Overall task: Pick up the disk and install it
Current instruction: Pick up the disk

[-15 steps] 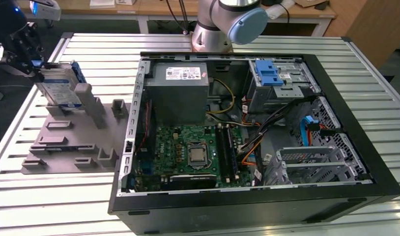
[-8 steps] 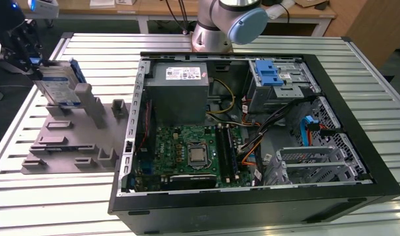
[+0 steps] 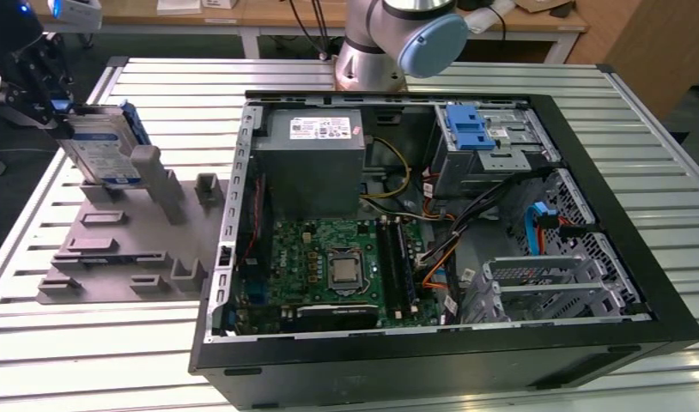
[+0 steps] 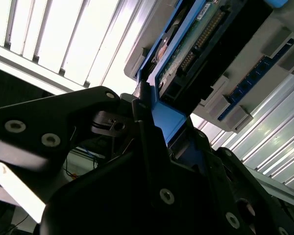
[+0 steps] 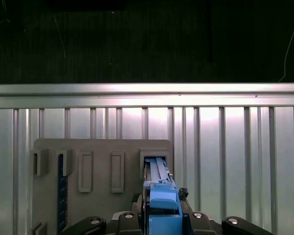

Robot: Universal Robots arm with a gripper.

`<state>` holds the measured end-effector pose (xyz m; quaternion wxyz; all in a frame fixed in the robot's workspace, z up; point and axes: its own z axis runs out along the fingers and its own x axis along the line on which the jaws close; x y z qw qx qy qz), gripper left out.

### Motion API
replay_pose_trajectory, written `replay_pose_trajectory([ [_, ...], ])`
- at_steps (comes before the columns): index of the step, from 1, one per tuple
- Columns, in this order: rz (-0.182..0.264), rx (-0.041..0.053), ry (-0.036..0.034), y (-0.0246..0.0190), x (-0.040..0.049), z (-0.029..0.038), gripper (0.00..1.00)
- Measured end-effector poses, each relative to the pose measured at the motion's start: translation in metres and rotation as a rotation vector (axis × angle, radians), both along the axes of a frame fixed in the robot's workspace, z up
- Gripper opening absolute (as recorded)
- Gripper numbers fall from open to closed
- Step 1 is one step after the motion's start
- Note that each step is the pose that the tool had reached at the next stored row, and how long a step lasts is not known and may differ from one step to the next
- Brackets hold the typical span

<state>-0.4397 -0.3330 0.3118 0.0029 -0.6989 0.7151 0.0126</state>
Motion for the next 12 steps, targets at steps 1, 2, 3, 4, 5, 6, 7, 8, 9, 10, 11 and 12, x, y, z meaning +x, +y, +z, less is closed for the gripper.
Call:
replay_pose_trajectory([
  [1, 0.000, -0.0001, 0.0001, 0.0000, 0.0000, 0.0001, 0.36],
  [2, 0.000, -0.0002, 0.0001, 0.0000, 0.0000, 0.0002, 0.36],
  [3, 0.000, -0.0002, 0.0000, 0.0000, 0.0000, 0.0003, 0.36],
  [4, 0.000, -0.0002, 0.0001, 0.0000, 0.0000, 0.0005, 0.36],
  [5, 0.000, -0.0002, 0.0000, 0.0000, 0.0000, 0.0006, 0.36],
  [6, 0.000, -0.0001, -0.0001, 0.0000, 0.0000, 0.0006, 0.36],
  [7, 0.000, -0.0002, 0.0001, 0.0000, 0.0000, 0.0007, 0.36],
  [8, 0.000, -0.0003, 0.0000, 0.0000, 0.0000, 0.0007, 0.36],
  [9, 0.000, -0.0003, 0.0000, 0.0000, 0.0000, 0.0008, 0.36],
  [10, 0.000, -0.0003, 0.0001, 0.0000, 0.0000, 0.0009, 0.36],
  [11, 0.000, -0.0003, 0.0001, 0.0000, 0.0000, 0.0010, 0.36],
  [12, 0.000, -0.0003, 0.0000, 0.0000, 0.0000, 0.0011, 0.36],
])
